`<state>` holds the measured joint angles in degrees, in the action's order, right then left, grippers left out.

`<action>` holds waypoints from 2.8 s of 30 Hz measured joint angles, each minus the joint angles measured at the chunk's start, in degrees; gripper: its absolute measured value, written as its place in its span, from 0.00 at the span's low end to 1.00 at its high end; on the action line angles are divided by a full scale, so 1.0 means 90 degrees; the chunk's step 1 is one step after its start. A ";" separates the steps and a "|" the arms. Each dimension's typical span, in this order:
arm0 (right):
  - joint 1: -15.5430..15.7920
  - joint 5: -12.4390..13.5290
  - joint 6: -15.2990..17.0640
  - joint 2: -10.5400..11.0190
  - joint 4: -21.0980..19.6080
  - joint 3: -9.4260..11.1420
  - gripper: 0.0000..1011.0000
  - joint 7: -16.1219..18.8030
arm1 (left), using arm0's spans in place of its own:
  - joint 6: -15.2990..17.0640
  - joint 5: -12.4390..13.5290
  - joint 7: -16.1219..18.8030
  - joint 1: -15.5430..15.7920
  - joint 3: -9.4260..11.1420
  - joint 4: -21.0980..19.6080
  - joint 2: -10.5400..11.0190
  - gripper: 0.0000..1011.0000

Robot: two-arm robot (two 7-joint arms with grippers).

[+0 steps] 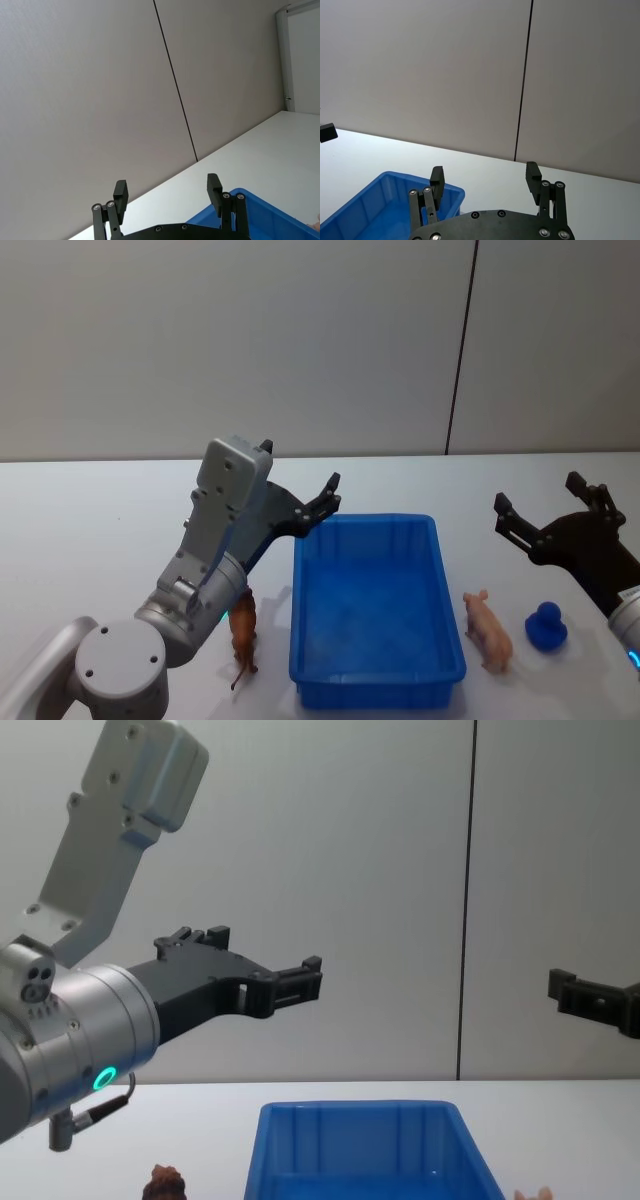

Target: Pick up the two dolls from the table and place them into the box.

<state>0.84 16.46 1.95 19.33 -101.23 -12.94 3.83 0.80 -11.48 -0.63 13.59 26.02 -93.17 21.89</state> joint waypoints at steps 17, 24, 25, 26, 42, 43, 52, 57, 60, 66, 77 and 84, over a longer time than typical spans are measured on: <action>0.0000 0.0000 0.0000 0.0001 0.0003 0.0003 0.99 0.0002 | 0.0000 0.0000 0.0000 0.0000 0.0000 0.0000 0.0000 0.99; 0.0001 0.0013 0.0017 0.0063 0.0054 0.0059 0.99 0.0048 | 0.0000 0.0000 0.0000 0.0000 0.0000 0.0000 0.0000 0.99; 0.0004 0.0023 0.0031 0.0095 0.0076 0.0084 0.99 0.0076 | 0.0000 0.0000 0.0000 0.0000 0.0000 0.0000 0.0000 0.99; 0.0004 0.0023 0.0031 0.0095 0.0076 0.0084 0.99 0.0076 | 0.0000 0.0000 0.0000 0.0000 0.0000 0.0000 0.0000 0.99; 0.0036 0.0179 0.0309 0.0564 0.0513 0.0406 0.99 0.0685 | 0.0000 0.0000 0.0000 0.0000 0.0000 0.0000 0.0000 0.99; 0.0021 0.0194 0.0348 0.0606 0.0587 0.0434 0.99 0.0764 | 0.0000 0.0000 0.0000 0.0000 0.0000 0.0000 0.0000 0.99; -0.0121 0.0262 0.0598 0.0746 0.1059 0.0519 0.99 0.1298 | 0.0000 0.0000 0.0000 0.0000 0.0000 0.0000 0.0000 0.99; -0.0248 0.0266 0.0691 0.0779 0.1388 0.0527 0.99 0.1649 | 0.0000 0.0000 0.0000 0.0000 0.0000 0.0000 0.0000 0.99; -0.0330 0.0256 0.0736 0.0780 0.1555 0.0512 0.99 0.1848 | 0.0000 0.0000 0.0000 0.0000 0.0001 0.0000 0.0000 0.99; -0.0480 0.0217 0.0831 0.0747 0.1892 0.0457 0.99 0.2158 | 0.0000 0.0000 0.0001 0.0000 0.0000 0.0000 0.0000 0.99; -0.0662 0.0180 0.1014 0.0672 0.2306 0.0364 0.99 0.2446 | 0.0000 0.0000 0.0000 0.0000 0.0001 0.0000 0.0000 0.99; -0.0737 0.0160 0.1092 0.0639 0.2481 0.0321 0.90 0.2516 | 0.0000 0.0000 0.0000 0.0000 0.0000 0.0000 0.0000 0.99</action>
<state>-5.80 17.91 11.78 25.08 -78.90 -10.05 26.47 0.80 -11.48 -0.62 13.59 26.03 -93.17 21.89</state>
